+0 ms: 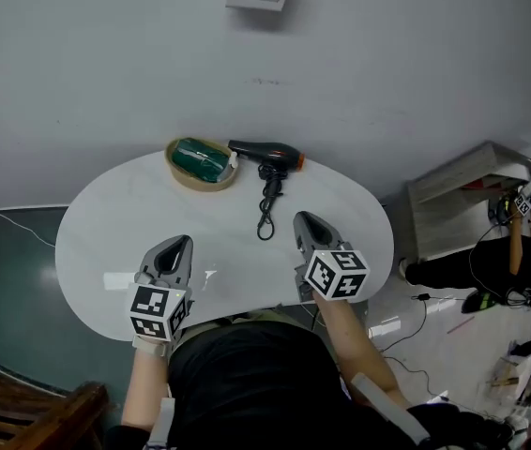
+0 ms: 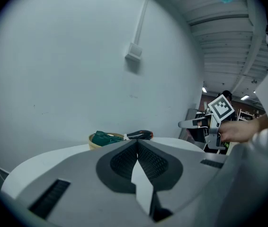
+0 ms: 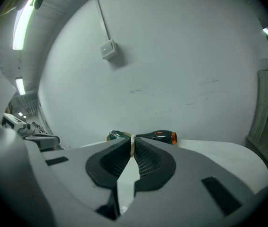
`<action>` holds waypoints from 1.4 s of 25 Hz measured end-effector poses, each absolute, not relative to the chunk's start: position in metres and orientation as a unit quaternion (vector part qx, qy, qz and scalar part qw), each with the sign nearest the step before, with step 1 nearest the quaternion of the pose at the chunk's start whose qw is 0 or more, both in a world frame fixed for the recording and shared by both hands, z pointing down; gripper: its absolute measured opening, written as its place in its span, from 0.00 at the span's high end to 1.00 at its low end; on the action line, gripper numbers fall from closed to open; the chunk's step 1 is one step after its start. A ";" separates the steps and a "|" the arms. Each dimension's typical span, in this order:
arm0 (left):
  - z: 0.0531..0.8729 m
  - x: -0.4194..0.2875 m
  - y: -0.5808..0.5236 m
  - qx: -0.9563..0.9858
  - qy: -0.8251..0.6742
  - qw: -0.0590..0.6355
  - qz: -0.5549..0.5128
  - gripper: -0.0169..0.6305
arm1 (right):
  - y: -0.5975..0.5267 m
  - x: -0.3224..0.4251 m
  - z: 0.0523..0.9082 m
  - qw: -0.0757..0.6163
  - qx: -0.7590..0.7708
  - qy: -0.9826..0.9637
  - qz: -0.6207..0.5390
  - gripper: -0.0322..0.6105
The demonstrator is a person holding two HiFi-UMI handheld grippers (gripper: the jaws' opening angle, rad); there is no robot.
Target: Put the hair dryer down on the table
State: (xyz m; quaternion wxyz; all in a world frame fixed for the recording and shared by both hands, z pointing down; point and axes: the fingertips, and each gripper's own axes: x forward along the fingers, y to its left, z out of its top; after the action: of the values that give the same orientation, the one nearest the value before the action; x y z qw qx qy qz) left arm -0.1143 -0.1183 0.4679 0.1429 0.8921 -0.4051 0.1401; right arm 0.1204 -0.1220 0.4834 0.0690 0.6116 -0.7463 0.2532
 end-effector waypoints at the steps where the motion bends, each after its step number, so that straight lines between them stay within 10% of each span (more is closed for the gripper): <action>1: 0.465 -0.113 -0.118 0.895 -0.401 0.140 0.137 0.96 | -0.118 0.118 0.479 0.066 0.610 -0.750 0.249 0.89; 35: 0.431 -0.076 -0.108 0.934 -0.326 0.073 0.123 0.96 | -0.068 0.075 0.445 0.084 0.574 -0.793 0.185 0.91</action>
State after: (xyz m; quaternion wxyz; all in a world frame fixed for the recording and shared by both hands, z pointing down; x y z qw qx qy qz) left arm -0.0758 -0.1075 0.4311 0.0730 0.9343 -0.3263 0.1232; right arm 0.0752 -0.0679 0.4451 0.0843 0.5737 -0.7934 0.1851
